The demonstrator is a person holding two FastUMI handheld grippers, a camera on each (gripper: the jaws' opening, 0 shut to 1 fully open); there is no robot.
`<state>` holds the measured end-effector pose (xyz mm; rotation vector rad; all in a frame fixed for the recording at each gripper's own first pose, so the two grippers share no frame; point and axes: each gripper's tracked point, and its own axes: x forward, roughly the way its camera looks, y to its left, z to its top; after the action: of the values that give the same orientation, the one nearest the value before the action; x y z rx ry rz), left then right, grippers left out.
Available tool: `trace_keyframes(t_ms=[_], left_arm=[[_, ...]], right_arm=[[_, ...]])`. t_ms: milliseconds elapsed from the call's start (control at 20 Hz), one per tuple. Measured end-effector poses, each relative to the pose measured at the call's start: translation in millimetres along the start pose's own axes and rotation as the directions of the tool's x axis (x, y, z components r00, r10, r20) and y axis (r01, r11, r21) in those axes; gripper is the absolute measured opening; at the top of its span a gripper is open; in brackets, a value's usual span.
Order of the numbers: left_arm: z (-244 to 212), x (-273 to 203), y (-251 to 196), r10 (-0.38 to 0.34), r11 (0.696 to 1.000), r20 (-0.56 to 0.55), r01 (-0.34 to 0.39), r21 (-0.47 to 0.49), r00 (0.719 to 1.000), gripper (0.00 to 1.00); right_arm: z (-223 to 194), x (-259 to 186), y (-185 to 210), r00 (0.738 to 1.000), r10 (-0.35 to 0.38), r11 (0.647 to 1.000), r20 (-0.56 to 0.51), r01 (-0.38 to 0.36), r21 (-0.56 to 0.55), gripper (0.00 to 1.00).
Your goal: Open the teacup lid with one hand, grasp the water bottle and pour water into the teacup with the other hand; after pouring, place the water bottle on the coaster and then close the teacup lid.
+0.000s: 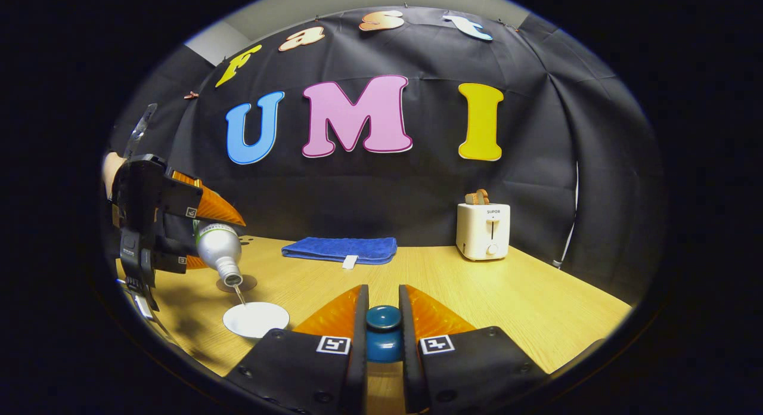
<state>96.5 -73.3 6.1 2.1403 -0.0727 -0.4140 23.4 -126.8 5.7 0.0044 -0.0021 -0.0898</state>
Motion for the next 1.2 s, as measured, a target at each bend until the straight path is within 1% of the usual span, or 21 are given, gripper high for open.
trace_keyframes(t_ms=[800, 1100, 1150, 1200], left_arm=[[-5, -2, 7, -0.006, 0.997, -0.018, 0.007, 0.074, 1.000, 0.79], [-3, -3, 11, 0.003, 0.995, -0.017, -0.002, 0.095, 1.000, 0.80], [-3, -3, 11, 0.003, 0.995, -0.018, -0.001, 0.099, 1.000, 0.81], [-2, -3, 10, 0.002, 0.995, -0.019, 0.000, 0.103, 1.000, 0.80]], right_arm=[[1, 0, 0, 1.000, 0.001, 1.000, 0.001, -0.001, 0.000, 0.28], [1, 0, 0, 1.000, 0.004, 1.000, 0.001, -0.004, 0.001, 0.28], [1, 1, 1, 1.000, 0.009, 1.000, 0.001, -0.009, 0.000, 0.28], [1, 1, 0, 1.000, 0.009, 1.000, 0.000, -0.009, 0.000, 0.28]])
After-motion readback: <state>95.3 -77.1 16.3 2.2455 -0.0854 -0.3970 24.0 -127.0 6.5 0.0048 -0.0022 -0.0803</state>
